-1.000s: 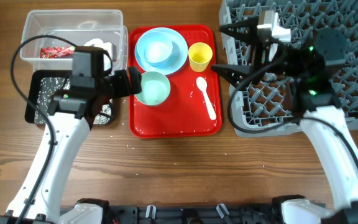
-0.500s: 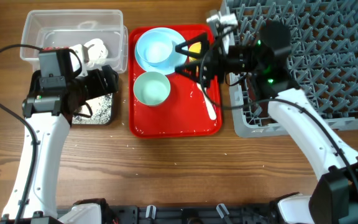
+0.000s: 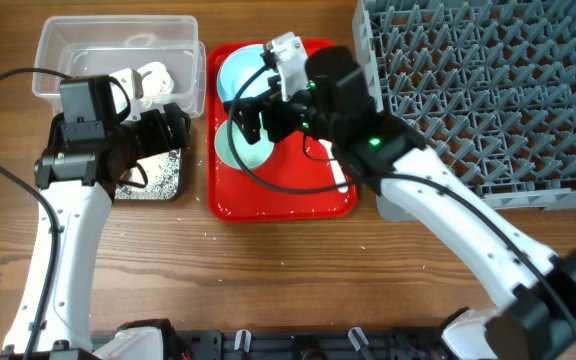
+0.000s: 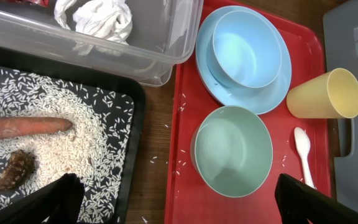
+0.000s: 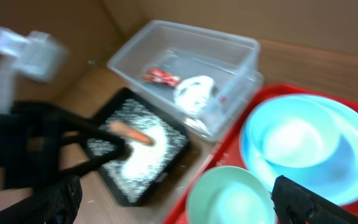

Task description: Sort waste into correct bins and load items into the dishwasher rack

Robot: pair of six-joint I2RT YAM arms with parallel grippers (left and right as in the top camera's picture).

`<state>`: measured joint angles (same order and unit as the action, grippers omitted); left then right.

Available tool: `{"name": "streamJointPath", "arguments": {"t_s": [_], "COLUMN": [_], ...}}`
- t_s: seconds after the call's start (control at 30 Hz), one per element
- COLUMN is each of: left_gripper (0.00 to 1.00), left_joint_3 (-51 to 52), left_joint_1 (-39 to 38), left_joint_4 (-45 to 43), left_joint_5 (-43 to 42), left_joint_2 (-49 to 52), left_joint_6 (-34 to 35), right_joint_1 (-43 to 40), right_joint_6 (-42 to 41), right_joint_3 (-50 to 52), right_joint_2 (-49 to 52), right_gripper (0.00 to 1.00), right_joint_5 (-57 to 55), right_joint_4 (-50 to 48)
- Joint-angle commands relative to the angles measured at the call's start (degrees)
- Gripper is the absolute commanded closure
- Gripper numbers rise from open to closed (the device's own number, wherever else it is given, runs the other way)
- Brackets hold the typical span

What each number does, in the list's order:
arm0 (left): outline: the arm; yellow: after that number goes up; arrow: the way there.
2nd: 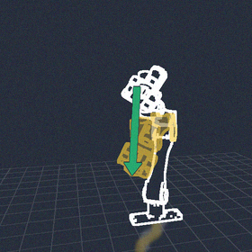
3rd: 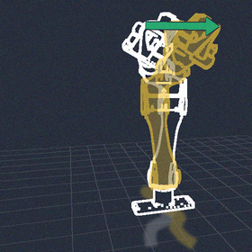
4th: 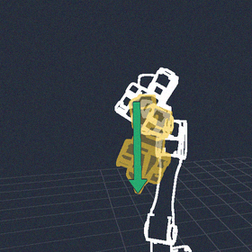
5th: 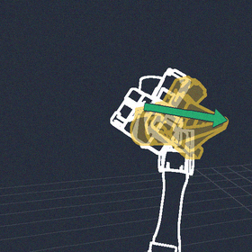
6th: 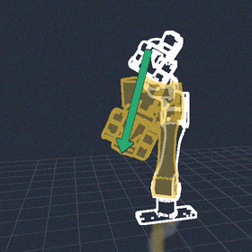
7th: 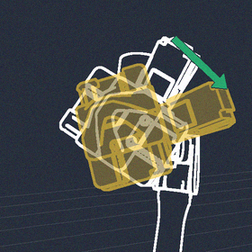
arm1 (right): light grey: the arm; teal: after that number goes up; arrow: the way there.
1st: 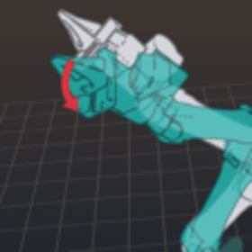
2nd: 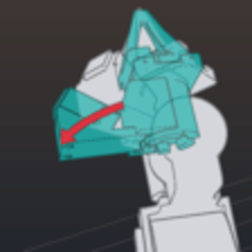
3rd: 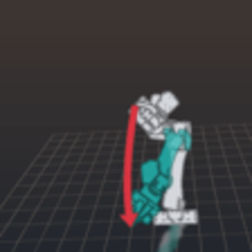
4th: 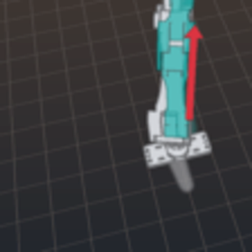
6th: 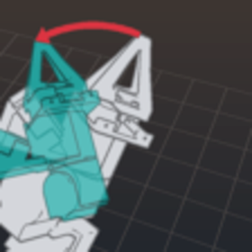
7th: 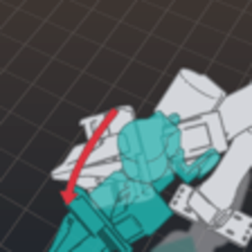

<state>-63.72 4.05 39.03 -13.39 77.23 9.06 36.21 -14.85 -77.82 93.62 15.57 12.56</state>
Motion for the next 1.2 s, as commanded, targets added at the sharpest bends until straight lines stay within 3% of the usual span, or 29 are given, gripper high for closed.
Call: {"name": "streamJointPath", "arguments": {"t_s": [0.0, 0.1, 0.23, 0.37, 0.87, 0.97, 1.1, 1.17], "left_gripper": [0.0, 0.0, 0.0, 0.0, 0.0, 0.0, 0.0, 0.0], "left_joint_3": [-1.16, -1.16, -1.16, -1.16, -1.16, -1.16, -1.16, -1.16], "left_joint_1": [0.35, 0.35, 0.35, 0.35, 0.35, 0.35, 0.35, 0.35], "left_joint_4": [-0.15, -0.15, -0.15, -0.15, -0.15, -0.15, -0.15, -0.15], "left_joint_5": [-0.5, -0.5, -0.5, -0.5, -0.5, -0.5, -0.5, -0.5], "left_joint_2": [-0.94, -0.94, -0.94, -0.94, -0.94, -0.94, -0.94, -0.94], "left_joint_6": [-1.14, -1.14, -1.14, -1.14, -1.14, -1.16, -1.14, -1.14], "right_joint_1": [-0.09, -0.11, -0.11, -0.11, -0.09, -0.04, -0.04, -0.07], "right_joint_6": [-2.45, -4.52, -11.74, -18.56, -24.28, -24.17, -24.17, -24.2], "right_joint_3": [-0.5, -0.5, -0.5, -0.5, -0.48, -0.48, -0.48, -0.48], "right_joint_2": [6.54, 11.56, 17.09, 21.49, 25.11, 25.11, 25.11, 25.11], "right_gripper": [0.05, 0.24, 0.4, 0.43, 0.64, 0.7, 0.89, 0.94], "right_joint_5": [-5.2, -5.7, -8.79, -13.18, -12.26, -11.8, -10.97, -10.97], "right_joint_4": [-0.11, -0.52, -2.71, -2.38, 4.02, 4.17, 4.35, 4.44]}}
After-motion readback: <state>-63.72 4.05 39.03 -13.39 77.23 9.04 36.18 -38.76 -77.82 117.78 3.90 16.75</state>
